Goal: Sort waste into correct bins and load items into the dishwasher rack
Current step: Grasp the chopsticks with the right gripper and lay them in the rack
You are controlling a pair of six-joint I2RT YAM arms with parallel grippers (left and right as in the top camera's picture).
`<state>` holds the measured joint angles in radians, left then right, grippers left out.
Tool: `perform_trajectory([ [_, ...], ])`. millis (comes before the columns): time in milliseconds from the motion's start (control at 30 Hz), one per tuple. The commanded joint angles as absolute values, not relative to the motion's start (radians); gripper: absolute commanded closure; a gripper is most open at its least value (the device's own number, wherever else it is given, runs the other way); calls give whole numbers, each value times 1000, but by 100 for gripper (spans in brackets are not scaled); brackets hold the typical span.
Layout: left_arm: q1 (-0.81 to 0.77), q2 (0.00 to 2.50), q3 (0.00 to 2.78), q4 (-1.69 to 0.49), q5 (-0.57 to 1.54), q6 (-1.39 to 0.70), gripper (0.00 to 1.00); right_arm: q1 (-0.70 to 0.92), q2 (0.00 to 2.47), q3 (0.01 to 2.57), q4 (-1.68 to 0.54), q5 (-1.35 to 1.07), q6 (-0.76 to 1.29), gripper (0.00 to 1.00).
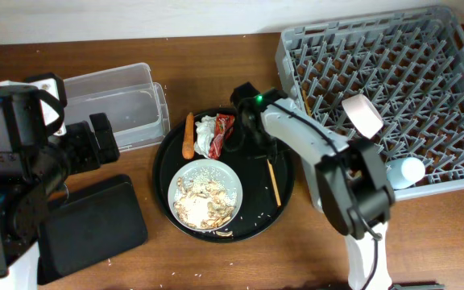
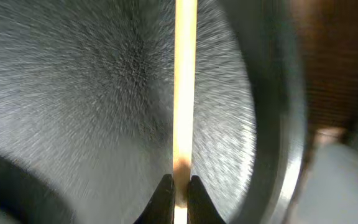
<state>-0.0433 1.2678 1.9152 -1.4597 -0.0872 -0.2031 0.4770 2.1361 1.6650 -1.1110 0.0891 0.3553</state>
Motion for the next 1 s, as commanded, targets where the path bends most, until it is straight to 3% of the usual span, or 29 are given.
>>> perform_trajectory([
  [0, -38, 1268, 1917, -1460, -102, -212, 1, 385, 1909, 1734, -1106, 117, 251, 96],
  [200, -38, 1268, 1917, -1460, -102, -212, 1, 175, 1866, 1715, -1004, 73, -125, 96],
  [333, -38, 1268, 1917, -1460, -102, -212, 1, 171, 1941, 1708, -986, 56, -120, 96],
  [367, -38, 1268, 1917, -1460, -102, -212, 1, 171, 1945, 1708, -991, 55, -93, 91],
  [400, -38, 1268, 1917, -1460, -102, -212, 1, 171, 1940, 1712, -1000, 51, -93, 69],
  [433, -38, 1268, 1917, -1460, -102, -212, 1, 171, 1924, 1722, -1019, 29, -92, 60],
  [567, -38, 1268, 1917, -1460, -102, -212, 1, 173, 1701, 1741, -1079, -157, -88, 39],
  [667, -38, 1268, 1917, -1460, -102, -212, 1, 191, 1522, 1741, -1110, -207, -89, 29],
  [733, -38, 1268, 1917, -1460, -102, -212, 1, 213, 1354, 1741, -1143, -207, -89, 2],
  [967, -38, 1268, 1917, -1460, -102, -212, 1, 221, 1011, 1741, -1428, -117, -93, 2],
])
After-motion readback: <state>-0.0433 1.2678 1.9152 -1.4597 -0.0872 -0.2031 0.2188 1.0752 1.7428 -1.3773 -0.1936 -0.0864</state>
